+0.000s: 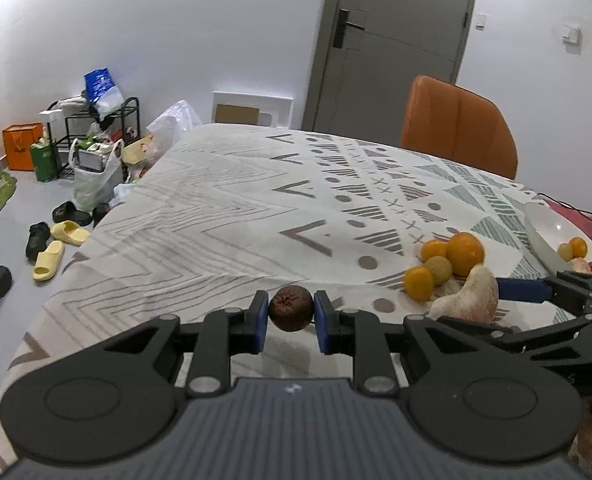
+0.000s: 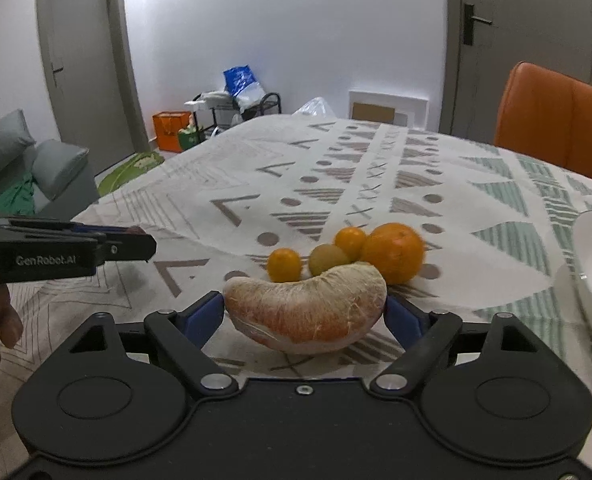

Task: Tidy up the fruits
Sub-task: 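Carry the wrapped pomelo segment onto the plate with the right tool while the left tool carries the dark fruit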

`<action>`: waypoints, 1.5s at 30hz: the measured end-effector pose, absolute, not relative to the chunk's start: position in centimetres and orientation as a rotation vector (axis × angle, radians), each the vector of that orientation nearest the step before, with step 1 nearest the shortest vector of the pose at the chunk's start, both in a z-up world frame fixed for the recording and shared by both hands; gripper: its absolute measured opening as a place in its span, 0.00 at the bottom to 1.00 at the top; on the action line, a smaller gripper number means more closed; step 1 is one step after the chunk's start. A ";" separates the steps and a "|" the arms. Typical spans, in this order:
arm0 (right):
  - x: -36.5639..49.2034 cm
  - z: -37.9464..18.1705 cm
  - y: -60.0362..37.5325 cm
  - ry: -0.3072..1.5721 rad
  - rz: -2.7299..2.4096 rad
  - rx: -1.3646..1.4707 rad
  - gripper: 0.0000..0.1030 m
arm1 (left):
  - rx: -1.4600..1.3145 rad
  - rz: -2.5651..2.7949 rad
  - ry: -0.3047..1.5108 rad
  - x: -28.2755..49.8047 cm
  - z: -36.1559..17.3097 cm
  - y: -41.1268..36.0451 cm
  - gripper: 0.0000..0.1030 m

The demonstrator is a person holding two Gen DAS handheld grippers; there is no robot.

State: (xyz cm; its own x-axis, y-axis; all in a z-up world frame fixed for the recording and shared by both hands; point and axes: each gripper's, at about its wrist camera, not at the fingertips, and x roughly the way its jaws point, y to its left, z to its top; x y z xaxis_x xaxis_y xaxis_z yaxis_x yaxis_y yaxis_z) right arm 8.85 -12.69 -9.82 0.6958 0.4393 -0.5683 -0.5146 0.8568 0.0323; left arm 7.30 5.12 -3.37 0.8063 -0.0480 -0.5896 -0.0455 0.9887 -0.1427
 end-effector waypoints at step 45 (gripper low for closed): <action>9.5 -7.5 -28.5 0.472 0.235 0.017 0.81 | -0.013 -0.202 0.603 11.9 -1.3 -7.1 0.22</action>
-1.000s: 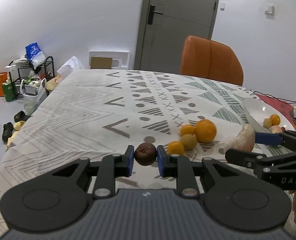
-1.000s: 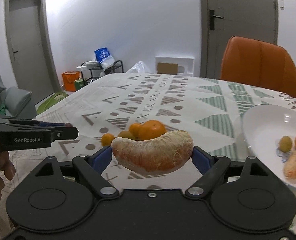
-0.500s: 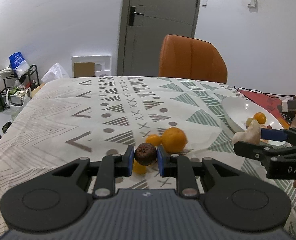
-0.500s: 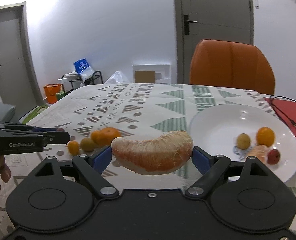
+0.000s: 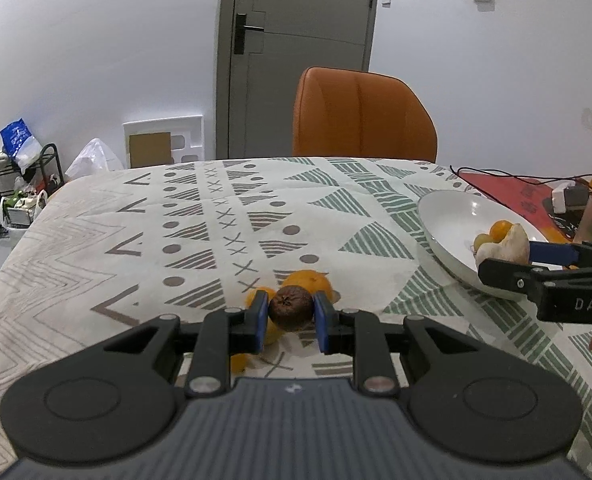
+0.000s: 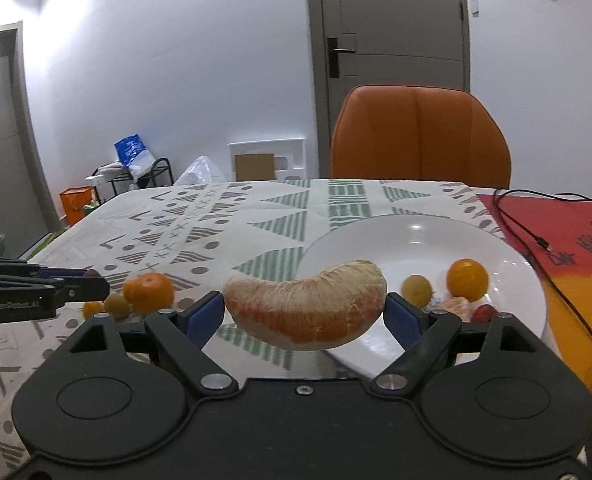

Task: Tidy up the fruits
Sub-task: 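Carry the wrapped pomelo segment onto the plate with the right tool while the left tool carries the dark fruit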

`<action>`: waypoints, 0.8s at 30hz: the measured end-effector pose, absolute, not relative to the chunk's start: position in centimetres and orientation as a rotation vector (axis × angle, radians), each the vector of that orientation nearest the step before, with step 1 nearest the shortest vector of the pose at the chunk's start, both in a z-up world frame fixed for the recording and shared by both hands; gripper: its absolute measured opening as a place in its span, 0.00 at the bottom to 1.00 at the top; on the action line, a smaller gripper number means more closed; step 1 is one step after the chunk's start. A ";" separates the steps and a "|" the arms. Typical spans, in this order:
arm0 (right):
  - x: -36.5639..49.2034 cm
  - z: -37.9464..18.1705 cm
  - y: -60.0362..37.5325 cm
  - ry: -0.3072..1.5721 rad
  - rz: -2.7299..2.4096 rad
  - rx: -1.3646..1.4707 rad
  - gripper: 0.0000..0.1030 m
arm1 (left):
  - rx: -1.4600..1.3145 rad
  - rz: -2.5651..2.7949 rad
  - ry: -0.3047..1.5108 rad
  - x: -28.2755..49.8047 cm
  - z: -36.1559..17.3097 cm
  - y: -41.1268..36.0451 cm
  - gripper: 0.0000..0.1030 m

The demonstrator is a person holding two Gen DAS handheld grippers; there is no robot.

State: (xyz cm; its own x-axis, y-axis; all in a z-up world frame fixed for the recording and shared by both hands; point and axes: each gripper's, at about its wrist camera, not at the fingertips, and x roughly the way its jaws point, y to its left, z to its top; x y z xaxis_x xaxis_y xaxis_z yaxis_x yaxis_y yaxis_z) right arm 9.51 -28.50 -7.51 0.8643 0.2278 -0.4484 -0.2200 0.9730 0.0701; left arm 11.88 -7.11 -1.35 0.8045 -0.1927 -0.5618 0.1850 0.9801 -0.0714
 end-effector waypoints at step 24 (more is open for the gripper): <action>9.6 -8.5 -33.2 0.481 0.165 0.076 0.86 | 0.083 -0.275 0.579 13.8 -0.2 -13.3 0.22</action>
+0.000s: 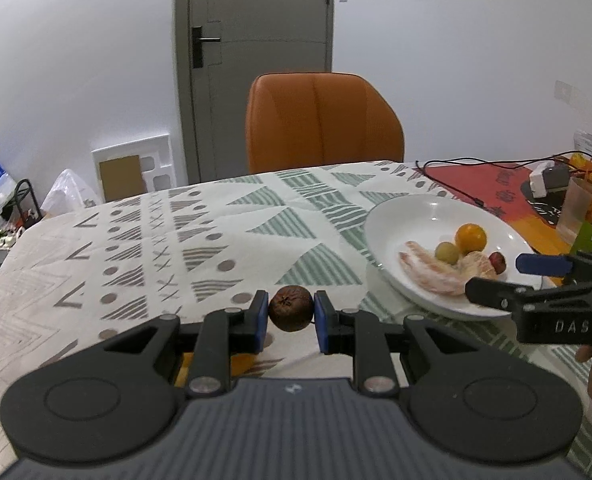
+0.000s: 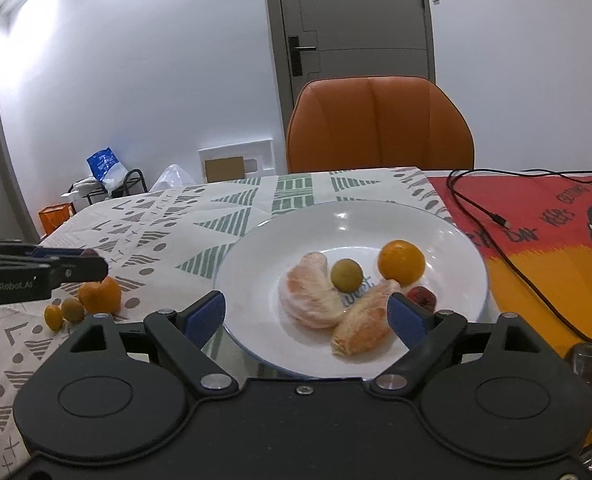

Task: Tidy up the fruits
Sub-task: 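Carry the wrapped pomelo segment onto the plate with the right tool while the left tool carries the dark fruit, then lower the dark brown fruit onto the plate and open the left tool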

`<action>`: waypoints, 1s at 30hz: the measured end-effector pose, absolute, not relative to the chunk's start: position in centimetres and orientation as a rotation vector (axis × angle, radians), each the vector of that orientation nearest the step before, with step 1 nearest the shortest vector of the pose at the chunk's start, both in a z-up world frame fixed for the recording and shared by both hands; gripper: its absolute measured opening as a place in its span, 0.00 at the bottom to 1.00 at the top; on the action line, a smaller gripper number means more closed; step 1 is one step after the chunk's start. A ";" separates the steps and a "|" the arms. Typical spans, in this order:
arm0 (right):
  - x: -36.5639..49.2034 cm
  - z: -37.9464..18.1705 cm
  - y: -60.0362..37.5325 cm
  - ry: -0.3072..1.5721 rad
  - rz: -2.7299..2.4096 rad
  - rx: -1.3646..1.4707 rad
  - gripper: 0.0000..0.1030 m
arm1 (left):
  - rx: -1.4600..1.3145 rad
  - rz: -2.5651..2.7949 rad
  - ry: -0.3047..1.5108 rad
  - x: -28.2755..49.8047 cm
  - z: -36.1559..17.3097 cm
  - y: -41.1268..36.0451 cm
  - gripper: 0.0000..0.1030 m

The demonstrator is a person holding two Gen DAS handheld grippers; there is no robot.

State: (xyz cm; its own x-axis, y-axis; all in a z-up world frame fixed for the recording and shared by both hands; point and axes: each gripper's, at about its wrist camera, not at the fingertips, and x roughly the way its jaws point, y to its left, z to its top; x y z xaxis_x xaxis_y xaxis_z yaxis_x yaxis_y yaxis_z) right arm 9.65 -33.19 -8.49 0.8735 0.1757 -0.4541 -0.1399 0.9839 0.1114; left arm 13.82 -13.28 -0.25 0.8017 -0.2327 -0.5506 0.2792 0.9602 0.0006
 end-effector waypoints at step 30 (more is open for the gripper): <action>7.7 -8.9 -38.7 0.455 0.080 0.185 0.87 | 0.184 -0.409 0.549 17.2 0.5 -21.9 0.24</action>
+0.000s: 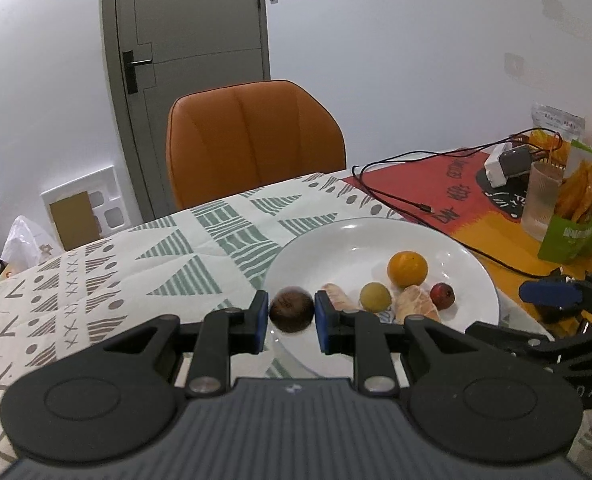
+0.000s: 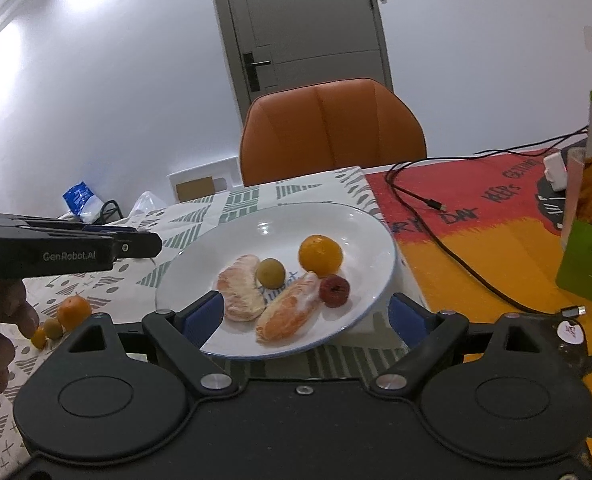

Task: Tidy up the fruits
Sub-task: 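Lower the dark brown fruit onto the plate and open the left tool, then move both tools back toward the oranges on the tablecloth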

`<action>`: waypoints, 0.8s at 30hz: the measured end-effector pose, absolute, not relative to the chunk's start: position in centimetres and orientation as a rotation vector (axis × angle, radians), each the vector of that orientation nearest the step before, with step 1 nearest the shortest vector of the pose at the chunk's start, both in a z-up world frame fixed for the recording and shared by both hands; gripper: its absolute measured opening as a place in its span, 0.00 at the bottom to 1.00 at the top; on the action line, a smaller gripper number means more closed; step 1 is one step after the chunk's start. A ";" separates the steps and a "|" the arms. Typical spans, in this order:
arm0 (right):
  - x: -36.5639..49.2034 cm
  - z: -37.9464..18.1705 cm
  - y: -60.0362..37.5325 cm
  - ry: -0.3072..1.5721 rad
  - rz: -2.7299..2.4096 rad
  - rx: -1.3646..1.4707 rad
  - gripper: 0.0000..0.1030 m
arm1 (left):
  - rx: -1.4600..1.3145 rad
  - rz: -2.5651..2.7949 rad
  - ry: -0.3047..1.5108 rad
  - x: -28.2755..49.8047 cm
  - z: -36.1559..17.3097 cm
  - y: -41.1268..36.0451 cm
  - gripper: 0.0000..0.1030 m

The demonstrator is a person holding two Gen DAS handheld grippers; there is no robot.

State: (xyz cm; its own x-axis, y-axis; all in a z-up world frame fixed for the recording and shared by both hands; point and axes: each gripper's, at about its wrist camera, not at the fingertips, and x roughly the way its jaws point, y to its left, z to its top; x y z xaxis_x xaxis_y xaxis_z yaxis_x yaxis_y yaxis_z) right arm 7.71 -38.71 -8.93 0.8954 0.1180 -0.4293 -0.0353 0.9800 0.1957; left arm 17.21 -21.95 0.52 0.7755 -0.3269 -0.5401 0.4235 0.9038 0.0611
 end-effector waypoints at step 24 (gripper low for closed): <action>7.8 -8.5 -34.5 0.473 0.166 0.163 0.88 | 0.107 -0.217 0.522 15.2 1.6 -14.8 0.79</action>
State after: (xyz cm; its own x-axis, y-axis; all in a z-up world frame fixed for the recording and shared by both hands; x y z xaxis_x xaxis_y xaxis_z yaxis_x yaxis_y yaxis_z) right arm 7.83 -34.51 -8.54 0.8773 0.1956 -0.4382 -0.1205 0.9737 0.1934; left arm 15.17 -14.80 1.62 0.8447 -0.1783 -0.5047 0.2324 0.9715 0.0458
